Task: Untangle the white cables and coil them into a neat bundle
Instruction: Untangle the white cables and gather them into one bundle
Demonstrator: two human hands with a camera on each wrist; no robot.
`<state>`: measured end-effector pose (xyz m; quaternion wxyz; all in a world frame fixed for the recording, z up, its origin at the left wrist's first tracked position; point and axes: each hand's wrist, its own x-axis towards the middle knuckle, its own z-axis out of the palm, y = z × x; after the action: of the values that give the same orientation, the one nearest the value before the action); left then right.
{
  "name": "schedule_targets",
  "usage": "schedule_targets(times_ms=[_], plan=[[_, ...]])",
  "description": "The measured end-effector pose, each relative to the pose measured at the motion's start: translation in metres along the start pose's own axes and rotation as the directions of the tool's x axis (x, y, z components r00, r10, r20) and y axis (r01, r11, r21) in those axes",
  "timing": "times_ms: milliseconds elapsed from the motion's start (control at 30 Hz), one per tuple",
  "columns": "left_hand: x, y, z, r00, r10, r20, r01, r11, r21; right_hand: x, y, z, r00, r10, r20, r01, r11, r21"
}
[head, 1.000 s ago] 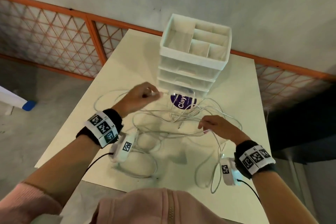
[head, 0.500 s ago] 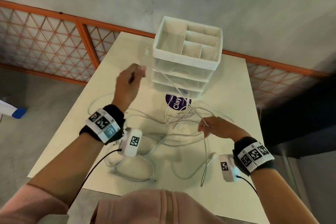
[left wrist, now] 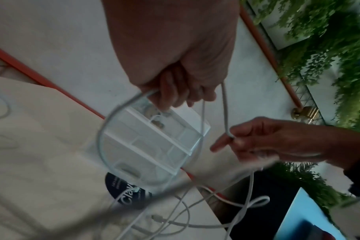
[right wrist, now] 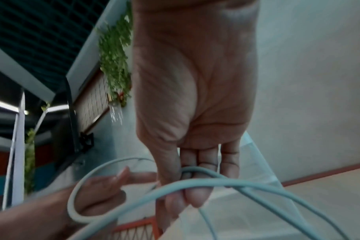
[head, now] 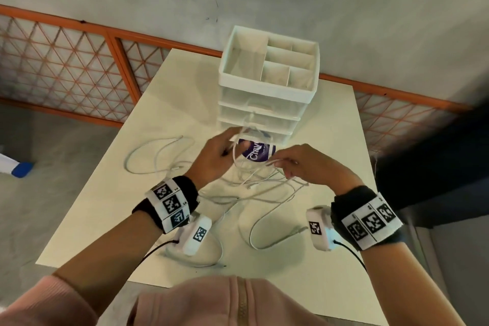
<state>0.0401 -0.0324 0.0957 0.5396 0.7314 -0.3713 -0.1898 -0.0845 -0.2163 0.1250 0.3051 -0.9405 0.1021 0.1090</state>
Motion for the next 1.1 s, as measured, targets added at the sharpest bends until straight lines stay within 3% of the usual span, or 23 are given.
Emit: schedule_targets(times_ms=[67,133,167,233,333,433,667,833,1000,1100], plan=[[-0.002,0.005,0.003,0.981,-0.089,0.173,0.111,0.986,-0.122,0.000,-0.011,-0.005,0.999,-0.032,-0.024,0.032,0.999,0.020],[-0.003,0.005,0.005,0.919,-0.170,0.356,0.228,0.965,-0.128,-0.001,-0.017,-0.009,0.996,-0.062,-0.058,0.063,0.998,0.025],[-0.004,0.005,0.006,0.893,-0.182,0.413,0.236,0.968,-0.084,-0.001,-0.018,-0.008,0.995,-0.068,-0.071,0.071,0.996,0.044],[-0.004,0.003,0.008,0.888,-0.140,0.439,0.153,0.988,0.007,-0.001,-0.017,-0.004,0.995,-0.054,-0.085,0.063,0.992,0.108],[0.000,0.002,0.003,0.932,-0.082,0.353,0.101,0.994,-0.037,0.000,-0.006,0.005,0.992,-0.010,-0.128,0.028,0.990,0.137],[0.007,0.006,-0.016,0.991,0.008,0.136,-0.001,0.999,-0.053,-0.002,0.021,0.011,0.992,0.092,-0.081,-0.081,0.988,0.132],[0.017,0.017,-0.047,0.980,0.140,-0.141,-0.131,0.989,0.071,-0.007,0.073,0.027,0.954,0.296,-0.049,-0.290,0.952,0.098],[0.008,0.013,-0.046,0.976,0.158,-0.149,-0.146,0.985,0.088,-0.004,0.083,0.028,0.913,0.396,-0.102,-0.397,0.918,0.007],[0.007,-0.008,-0.055,0.987,0.079,-0.142,-0.043,0.970,0.240,-0.011,0.075,0.006,0.896,0.294,-0.331,-0.336,0.939,-0.076],[0.003,-0.028,-0.055,0.994,0.003,-0.109,0.031,0.949,0.313,-0.016,0.074,-0.004,0.875,0.296,-0.384,-0.311,0.950,0.026]])
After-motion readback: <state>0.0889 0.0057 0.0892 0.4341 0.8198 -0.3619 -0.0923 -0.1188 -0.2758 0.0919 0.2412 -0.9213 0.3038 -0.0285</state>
